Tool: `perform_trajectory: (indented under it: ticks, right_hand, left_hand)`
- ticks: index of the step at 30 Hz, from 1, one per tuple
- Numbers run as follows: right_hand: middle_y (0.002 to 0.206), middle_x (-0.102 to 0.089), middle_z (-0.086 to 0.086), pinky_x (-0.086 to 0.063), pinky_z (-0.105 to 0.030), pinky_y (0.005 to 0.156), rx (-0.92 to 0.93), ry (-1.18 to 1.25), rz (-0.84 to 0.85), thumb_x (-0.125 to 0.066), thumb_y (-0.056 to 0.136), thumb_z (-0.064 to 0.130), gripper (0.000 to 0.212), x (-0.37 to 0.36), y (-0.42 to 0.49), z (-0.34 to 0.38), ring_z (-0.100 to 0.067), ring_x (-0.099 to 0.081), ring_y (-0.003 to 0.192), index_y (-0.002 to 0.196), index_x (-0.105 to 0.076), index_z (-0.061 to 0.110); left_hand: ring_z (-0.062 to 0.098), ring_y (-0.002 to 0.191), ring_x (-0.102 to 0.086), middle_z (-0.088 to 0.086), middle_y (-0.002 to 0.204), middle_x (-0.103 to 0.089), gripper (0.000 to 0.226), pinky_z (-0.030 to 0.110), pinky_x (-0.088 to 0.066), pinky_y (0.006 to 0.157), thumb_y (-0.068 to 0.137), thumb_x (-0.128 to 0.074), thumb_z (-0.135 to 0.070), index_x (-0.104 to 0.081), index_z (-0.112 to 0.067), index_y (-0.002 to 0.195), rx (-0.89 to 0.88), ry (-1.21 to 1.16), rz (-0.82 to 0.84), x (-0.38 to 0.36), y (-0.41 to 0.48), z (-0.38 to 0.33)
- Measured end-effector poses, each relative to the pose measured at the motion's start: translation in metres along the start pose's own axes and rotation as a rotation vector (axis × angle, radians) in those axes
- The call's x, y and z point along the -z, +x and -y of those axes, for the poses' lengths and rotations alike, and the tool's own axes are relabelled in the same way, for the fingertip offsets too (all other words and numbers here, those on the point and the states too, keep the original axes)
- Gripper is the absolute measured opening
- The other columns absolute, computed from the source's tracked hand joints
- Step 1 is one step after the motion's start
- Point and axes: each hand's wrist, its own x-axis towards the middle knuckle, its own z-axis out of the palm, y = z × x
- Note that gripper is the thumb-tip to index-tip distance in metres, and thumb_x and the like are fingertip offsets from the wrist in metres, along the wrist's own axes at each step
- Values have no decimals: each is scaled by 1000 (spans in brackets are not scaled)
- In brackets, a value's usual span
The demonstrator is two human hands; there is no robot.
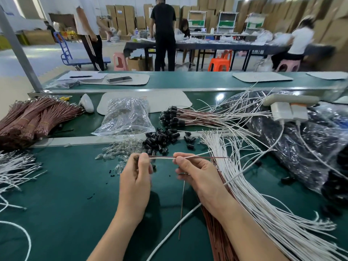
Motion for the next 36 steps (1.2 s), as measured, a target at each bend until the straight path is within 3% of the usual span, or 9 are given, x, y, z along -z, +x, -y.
perform_trajectory:
  ticks: [3,11,16,20,24,28,30,32,36]
  right_hand:
    - [91,-77,-7,-56,-21,65,-11,85,-4,-77,77,26,18,-5,0,7,-11,-69,70,91,-83,16]
    - [92,-77,-9,-59,-23,70,92,124,110,-76,80,18,15,-21,1,50,-15,-71,75,93,-82,18]
    - [92,-77,-10,-60,-24,72,196,63,12,-75,77,19,16,7,-5,82,-17,-72,80,92,-82,20]
    - [97,-75,-12,-59,-24,73,217,121,-91,-69,82,10,21,42,5,103,-19,-72,84,101,-76,9]
    - [100,-72,-14,-61,-24,74,213,174,-172,-58,93,-4,21,73,35,128,-18,-71,85,113,-65,2]
    - [99,-71,-13,-61,-27,81,240,129,-188,-54,97,-4,21,85,81,164,-18,-70,87,116,-60,0]
    - [101,-69,-13,-59,-28,85,245,21,-198,-54,99,-1,24,89,108,185,-18,-67,90,122,-57,-3]
    - [110,-65,-16,-57,-28,88,191,-174,-224,-55,100,5,32,98,135,198,-21,-64,96,129,-55,-9]
    - [129,-56,-19,-53,-24,68,-71,-578,-330,-59,99,6,41,121,163,178,-17,-60,88,139,-51,-3]
  left_hand:
    - [9,52,-46,-9,62,-52,32,19,-40,45,93,-42,-52,-51,-33,70,19,-131,-184,10,2,-2]
    - [6,49,-47,-11,62,-55,27,18,-39,40,100,-43,-40,-52,-28,77,69,-337,-420,32,4,-6]
    - [8,49,-49,-7,61,-59,28,18,-40,41,103,-53,-37,-60,-23,79,82,-277,-251,37,7,-4]
    - [8,58,-59,0,72,-69,10,17,-51,49,96,-63,-28,-72,-27,101,10,-129,16,22,20,-12]
    - [7,64,-62,-4,81,-72,13,18,-51,55,96,-64,-23,-69,-32,104,-97,57,132,-10,54,-31]
    - [3,72,-63,-9,97,-69,19,18,-52,60,98,-61,-24,-63,-23,116,-203,182,192,-41,112,-50]
    - [3,81,-65,-11,98,-68,20,18,-52,69,99,-61,-25,-64,-21,119,-237,206,146,-60,149,-58]
    - [13,92,-66,-5,101,-70,19,28,-51,81,100,-61,-25,-66,-18,118,-247,276,107,-79,186,-60]
    - [22,109,-61,7,120,-66,32,35,-47,98,101,-60,-18,-59,-10,132,-175,528,256,-108,237,-35]
